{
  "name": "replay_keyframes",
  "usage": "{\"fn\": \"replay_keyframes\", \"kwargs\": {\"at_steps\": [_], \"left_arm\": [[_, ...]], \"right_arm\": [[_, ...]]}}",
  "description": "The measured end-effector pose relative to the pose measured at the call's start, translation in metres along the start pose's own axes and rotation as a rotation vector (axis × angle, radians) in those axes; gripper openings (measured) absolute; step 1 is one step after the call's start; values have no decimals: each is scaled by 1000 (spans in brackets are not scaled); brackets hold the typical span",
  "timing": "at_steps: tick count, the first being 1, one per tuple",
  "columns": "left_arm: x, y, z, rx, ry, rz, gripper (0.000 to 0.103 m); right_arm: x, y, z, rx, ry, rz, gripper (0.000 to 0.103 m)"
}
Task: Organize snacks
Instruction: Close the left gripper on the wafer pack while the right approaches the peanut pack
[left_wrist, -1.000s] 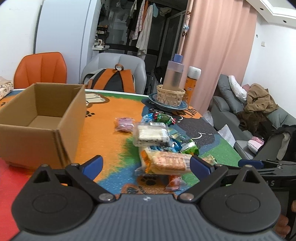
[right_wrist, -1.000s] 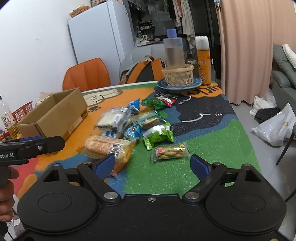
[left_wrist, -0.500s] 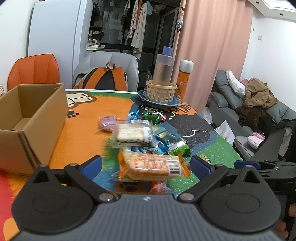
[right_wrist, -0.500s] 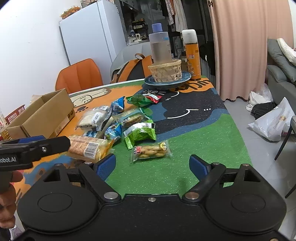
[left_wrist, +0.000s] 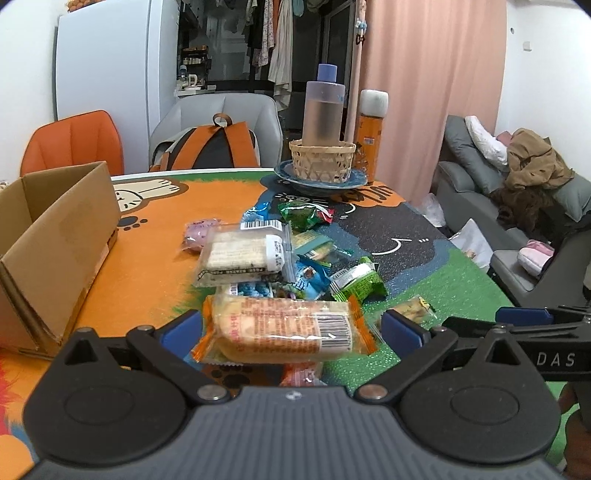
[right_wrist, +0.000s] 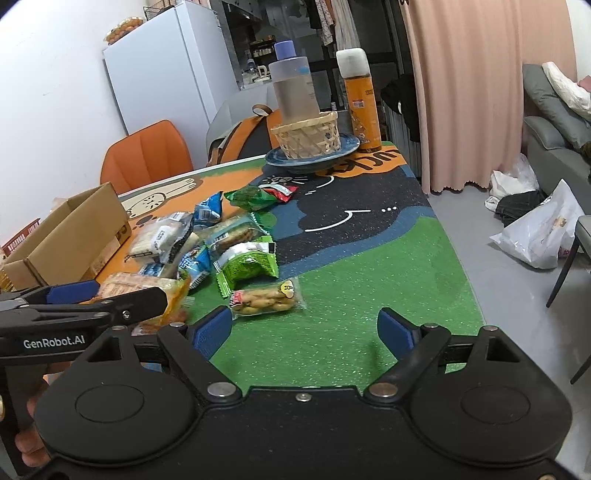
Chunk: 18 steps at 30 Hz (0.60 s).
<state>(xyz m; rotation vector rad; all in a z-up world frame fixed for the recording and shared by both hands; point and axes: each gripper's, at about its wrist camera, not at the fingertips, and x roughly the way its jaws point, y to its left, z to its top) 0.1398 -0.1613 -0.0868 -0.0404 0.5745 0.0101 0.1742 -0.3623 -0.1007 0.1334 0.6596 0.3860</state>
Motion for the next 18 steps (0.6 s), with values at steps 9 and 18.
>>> {"fn": "replay_keyframes", "kwargs": {"at_steps": [9,18], "left_arm": [[15,-12,-1,27,3,51,102],[18,-17,-6,84,-45,78,100]], "right_arm": [[6,-8,2,7,3,1,83],[12,-5,2,1,15,5,83]]}}
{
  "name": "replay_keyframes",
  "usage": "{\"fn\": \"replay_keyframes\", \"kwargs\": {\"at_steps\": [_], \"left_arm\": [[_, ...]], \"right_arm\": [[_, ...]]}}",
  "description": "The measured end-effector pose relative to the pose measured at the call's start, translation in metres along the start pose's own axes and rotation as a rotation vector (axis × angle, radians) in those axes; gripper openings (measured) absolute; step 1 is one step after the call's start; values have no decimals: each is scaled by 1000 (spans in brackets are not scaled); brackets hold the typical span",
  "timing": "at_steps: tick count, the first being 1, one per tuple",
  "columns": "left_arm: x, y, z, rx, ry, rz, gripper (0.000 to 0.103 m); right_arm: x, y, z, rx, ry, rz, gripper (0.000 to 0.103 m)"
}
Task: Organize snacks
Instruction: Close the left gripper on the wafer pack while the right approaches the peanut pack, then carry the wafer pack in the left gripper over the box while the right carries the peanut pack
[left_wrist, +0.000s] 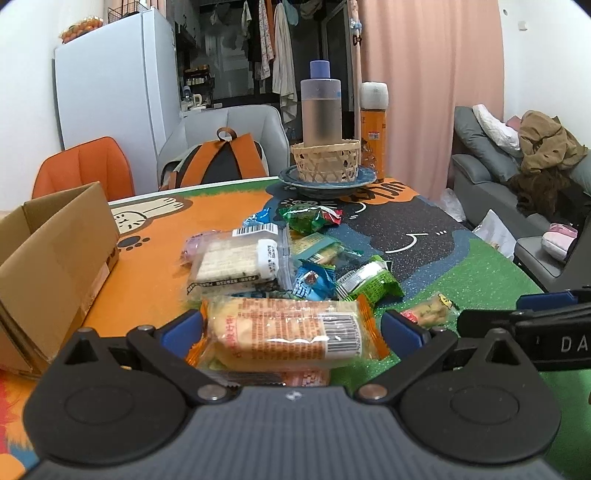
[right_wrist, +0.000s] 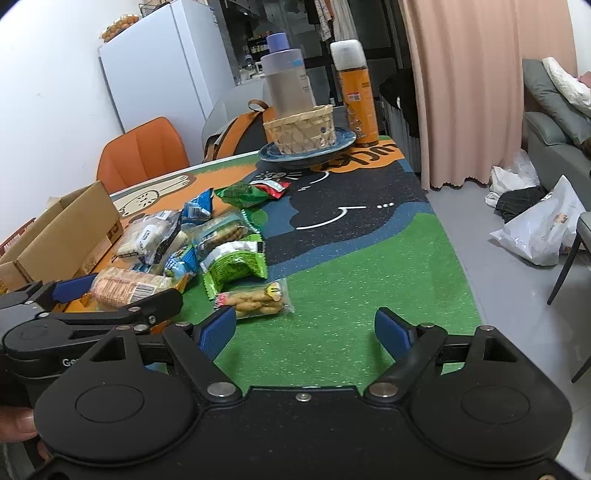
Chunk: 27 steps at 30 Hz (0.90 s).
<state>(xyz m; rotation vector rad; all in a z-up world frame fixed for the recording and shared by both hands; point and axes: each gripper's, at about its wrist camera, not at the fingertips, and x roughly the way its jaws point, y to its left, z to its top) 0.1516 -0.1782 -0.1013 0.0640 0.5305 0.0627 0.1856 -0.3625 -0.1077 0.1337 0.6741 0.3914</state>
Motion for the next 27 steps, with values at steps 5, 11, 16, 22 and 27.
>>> {"fn": "replay_keyframes", "kwargs": {"at_steps": [5,11,16,22,27], "left_arm": [[-5,10,0,-23,-19,-18,88],[-11,25,-2,-62,-28,-43,81],[-16,39,-2,-101,-31,-53,80],[-23,56,-1,-142,-44,-49,79],[-28,71,0,-171,-62,-41,79]], "right_arm": [[4,9,1,-15,5,9,83],[11,20,3,-31,9,9,83],[19,30,5,-56,20,-5,84],[29,44,5,-97,26,-20,84],[38,54,6,-144,18,-70,83]]}}
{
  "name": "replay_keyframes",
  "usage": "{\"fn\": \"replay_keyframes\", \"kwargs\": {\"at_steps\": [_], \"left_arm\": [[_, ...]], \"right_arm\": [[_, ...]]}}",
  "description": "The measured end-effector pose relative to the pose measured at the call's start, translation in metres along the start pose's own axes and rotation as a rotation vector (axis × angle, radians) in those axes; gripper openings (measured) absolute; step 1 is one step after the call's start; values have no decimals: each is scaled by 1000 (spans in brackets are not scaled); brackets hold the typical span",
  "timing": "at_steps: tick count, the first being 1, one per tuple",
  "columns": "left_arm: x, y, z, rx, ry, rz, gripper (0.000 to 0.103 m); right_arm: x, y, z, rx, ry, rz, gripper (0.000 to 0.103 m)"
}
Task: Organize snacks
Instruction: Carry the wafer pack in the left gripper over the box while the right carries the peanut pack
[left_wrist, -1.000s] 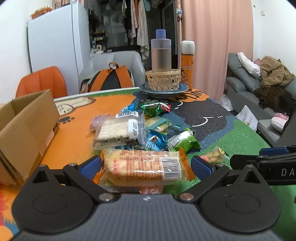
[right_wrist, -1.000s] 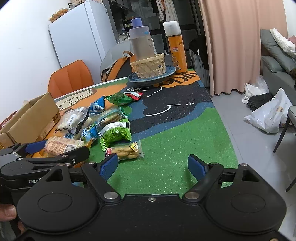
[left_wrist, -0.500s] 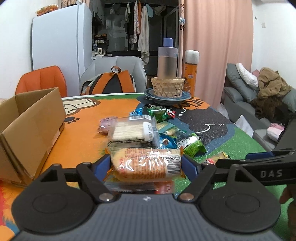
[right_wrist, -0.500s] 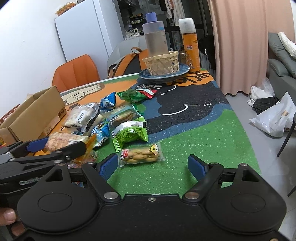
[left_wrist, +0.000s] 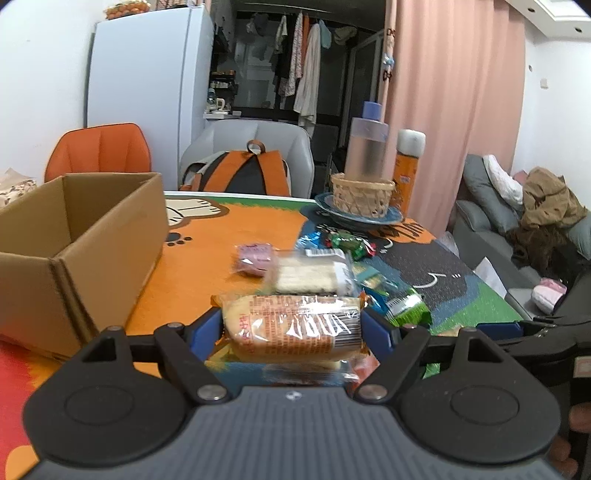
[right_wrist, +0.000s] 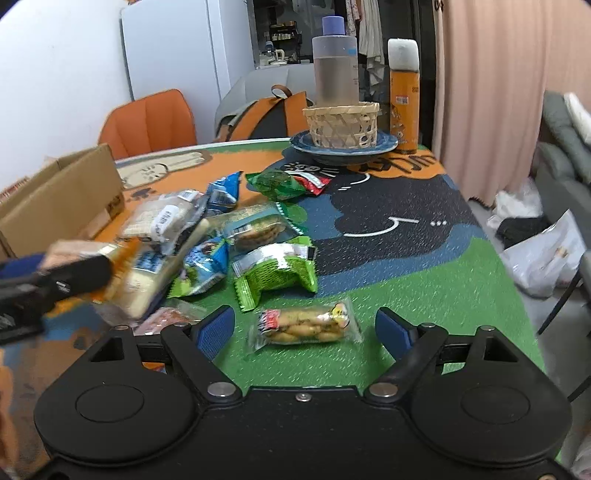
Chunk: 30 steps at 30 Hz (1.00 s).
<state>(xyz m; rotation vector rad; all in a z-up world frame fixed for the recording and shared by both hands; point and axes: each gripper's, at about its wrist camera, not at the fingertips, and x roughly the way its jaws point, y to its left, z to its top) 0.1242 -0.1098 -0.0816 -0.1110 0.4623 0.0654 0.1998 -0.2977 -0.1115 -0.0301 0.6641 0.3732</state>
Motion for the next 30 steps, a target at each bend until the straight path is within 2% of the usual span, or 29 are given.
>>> {"fn": "replay_keyframes", "kwargs": {"at_steps": [2,5,6,10,25,30], "left_arm": [[-2,5,1,-13,-4,5,79],[-7,13,2,-28,-11,11,79],[-9,16,3,-35,-15,13,79],[-19,26,9,-54,-43,22,80],[-52,59,29,-89,-130,65,80],[-61,71,39,-94,-160,83,79]], "right_arm": [[4,1,1,-3,7,3,81],[6,6,2,-24,8,-17,61],[6,8,2,-31,8,-24,58],[1,13,8,-18,-13,-3,56],[-21,64,38,-99,-99,47,56],[-26,79,51,-79,-119,117,56]]}}
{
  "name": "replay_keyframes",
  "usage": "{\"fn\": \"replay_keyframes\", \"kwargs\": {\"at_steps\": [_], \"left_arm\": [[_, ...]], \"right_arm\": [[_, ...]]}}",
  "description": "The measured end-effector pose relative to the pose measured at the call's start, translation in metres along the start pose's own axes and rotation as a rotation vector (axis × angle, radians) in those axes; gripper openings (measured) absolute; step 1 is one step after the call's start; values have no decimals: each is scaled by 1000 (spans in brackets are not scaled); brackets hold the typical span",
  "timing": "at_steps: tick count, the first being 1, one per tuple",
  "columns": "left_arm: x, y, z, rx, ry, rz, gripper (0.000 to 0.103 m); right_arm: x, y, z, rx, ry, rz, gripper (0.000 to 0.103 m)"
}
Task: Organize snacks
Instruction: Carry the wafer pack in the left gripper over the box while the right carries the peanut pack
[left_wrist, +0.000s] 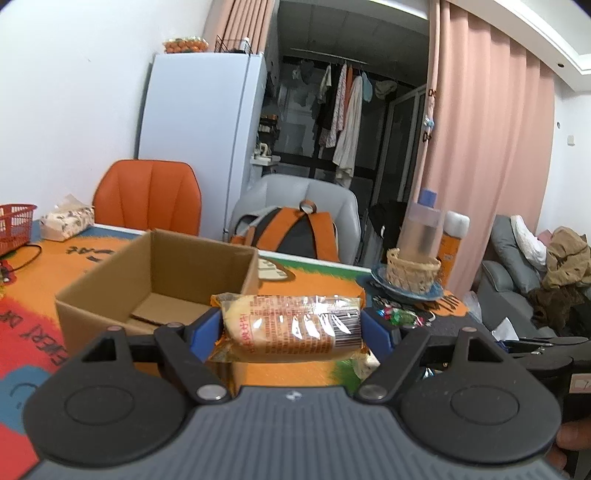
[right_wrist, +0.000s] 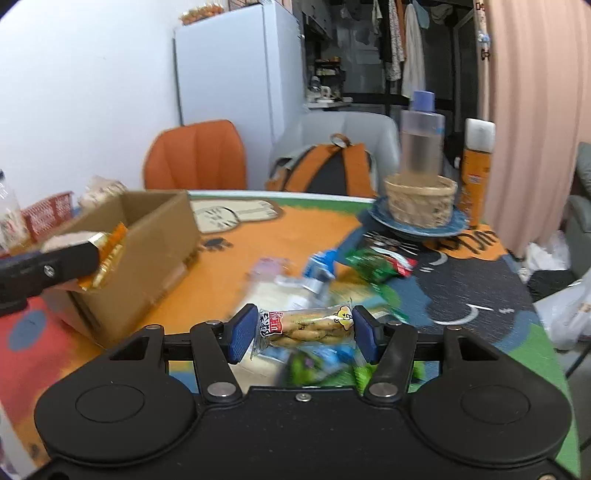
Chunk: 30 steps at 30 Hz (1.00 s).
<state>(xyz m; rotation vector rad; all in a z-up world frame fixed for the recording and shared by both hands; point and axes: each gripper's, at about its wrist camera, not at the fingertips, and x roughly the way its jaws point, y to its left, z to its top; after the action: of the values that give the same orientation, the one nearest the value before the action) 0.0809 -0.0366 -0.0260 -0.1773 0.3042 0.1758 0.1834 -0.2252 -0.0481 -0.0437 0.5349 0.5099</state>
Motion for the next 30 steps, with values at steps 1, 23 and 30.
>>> {"fn": "replay_keyframes", "kwargs": {"at_steps": [1,23,30], "left_arm": [[-1,2,2,-2,-5,3,80],[-6,76,36,-64,-57,97,80],[16,105,45,-85,-24,103,80]], "right_arm": [[0,3,3,1,-4,9,56],[4,73,47,-83,-112,138,56],[20,93,58,-101,-115,176,56]]}}
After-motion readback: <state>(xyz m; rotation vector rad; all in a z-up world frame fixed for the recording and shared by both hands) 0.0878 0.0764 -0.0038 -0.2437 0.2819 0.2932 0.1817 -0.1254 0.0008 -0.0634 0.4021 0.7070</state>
